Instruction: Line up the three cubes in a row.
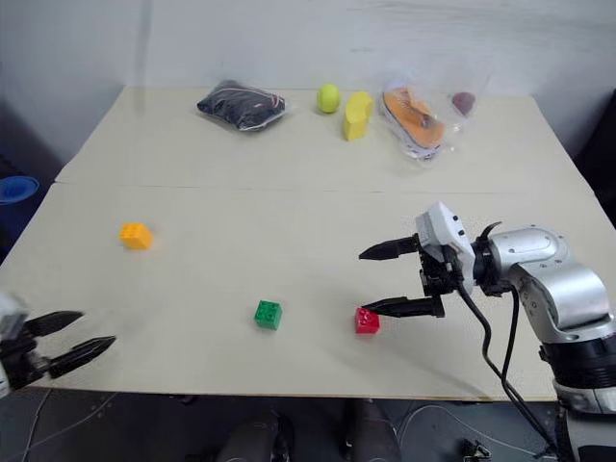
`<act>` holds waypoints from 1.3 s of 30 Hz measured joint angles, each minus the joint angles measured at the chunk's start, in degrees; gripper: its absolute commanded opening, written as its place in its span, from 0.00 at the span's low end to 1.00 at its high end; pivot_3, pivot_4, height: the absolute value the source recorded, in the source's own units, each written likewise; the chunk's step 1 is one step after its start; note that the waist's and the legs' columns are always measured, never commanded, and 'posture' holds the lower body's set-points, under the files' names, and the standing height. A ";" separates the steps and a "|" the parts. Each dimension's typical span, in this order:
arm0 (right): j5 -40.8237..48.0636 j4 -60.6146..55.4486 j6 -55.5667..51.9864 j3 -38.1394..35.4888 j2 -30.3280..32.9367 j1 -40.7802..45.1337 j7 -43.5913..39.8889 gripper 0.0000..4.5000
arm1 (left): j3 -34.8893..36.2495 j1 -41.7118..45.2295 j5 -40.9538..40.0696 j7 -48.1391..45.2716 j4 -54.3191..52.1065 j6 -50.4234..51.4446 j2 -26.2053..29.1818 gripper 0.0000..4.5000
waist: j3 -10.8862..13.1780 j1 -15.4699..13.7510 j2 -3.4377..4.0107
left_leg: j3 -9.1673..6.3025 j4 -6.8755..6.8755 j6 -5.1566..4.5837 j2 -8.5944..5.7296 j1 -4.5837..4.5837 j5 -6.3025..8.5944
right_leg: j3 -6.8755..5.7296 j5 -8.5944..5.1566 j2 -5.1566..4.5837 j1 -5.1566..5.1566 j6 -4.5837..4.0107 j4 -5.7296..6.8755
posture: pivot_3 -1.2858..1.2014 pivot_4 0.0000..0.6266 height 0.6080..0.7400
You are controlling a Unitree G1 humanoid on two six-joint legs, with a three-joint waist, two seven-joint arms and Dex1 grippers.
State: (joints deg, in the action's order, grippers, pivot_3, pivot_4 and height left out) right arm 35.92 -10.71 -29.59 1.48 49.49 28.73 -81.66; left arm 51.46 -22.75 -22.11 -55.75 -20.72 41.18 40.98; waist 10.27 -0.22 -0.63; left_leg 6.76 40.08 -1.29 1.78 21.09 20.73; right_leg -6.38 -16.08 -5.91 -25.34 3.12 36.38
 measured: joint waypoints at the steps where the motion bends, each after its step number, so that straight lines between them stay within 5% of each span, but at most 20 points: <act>1: 0.05 0.01 -0.32 0.08 0.00 0.20 -0.41 1.00 | 0.69 -0.32 -0.14 0.78 0.00 0.00 -0.17 1.00 | -0.01 -0.08 -0.02 | -0.02 0.00 0.01 0.00 0.00 0.01 | -0.02 0.00 -0.02 0.01 0.00 0.00 | 0.52 0.24 1.00; 6: 0.02 1.24 -0.83 0.47 -0.82 2.73 -0.79 1.00 | 0.28 9.13 -2.52 8.20 1.84 2.75 0.27 1.00 | -0.02 -0.06 -0.02 | -0.06 -0.05 0.04 -0.04 -0.02 0.02 | -0.05 0.00 -0.10 0.01 0.00 0.06 | 0.52 0.24 1.00; 16: -0.49 -0.44 -1.46 0.81 -3.37 3.30 2.10 1.00 | -22.27 41.58 1.39 22.05 23.45 6.93 4.61 1.00 | -0.02 0.44 -0.05 | 0.19 -0.04 0.09 0.01 0.07 -0.02 | -0.11 0.03 0.17 -0.07 0.04 0.30 | 0.52 0.24 1.00; 23: -0.02 -2.68 -2.08 0.42 -3.53 1.98 4.21 1.00 | -28.98 51.77 4.83 25.95 36.63 5.36 5.02 1.00 | -0.04 0.33 -0.08 | 0.28 -0.02 0.10 0.02 0.04 -0.02 | -0.05 0.03 0.23 -0.09 0.04 0.32 | 0.52 0.24 1.00; 27: 0.19 -2.90 -2.33 0.33 -3.53 1.35 5.27 1.00 | -31.24 52.11 5.15 25.95 40.57 4.53 4.35 0.82 | -0.04 0.36 -0.09 | 0.30 0.00 0.10 0.02 0.03 -0.03 | -0.04 0.03 0.24 -0.09 0.05 0.36 | 0.52 0.24 1.00; 34: 1.56 -3.97 -3.05 0.10 -3.53 1.27 7.02 1.00 | -33.00 53.53 5.46 25.55 44.00 4.00 4.30 0.35 | -0.04 0.29 -0.09 | 0.29 0.02 0.11 0.01 0.03 -0.03 | -0.04 0.03 0.23 -0.09 0.05 0.38 | 0.52 0.24 1.00; 39: 1.81 -4.65 -3.04 0.11 -3.54 0.84 7.45 1.00 | -36.03 53.29 5.55 19.51 44.03 0.22 5.82 0.33 | -0.04 0.27 -0.10 | 0.30 0.03 0.11 0.00 0.05 -0.03 | -0.05 0.03 0.24 -0.09 0.05 0.38 | 0.52 0.24 1.00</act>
State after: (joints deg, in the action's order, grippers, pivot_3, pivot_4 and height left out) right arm 37.72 -15.35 -32.63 1.59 45.95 29.57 -74.21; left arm 15.42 30.54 -16.56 -36.25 23.31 41.40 46.80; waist 10.23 0.04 -0.73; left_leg 7.06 40.11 -1.18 1.78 21.14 20.70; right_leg -6.43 -16.05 -5.68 -25.43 3.17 36.76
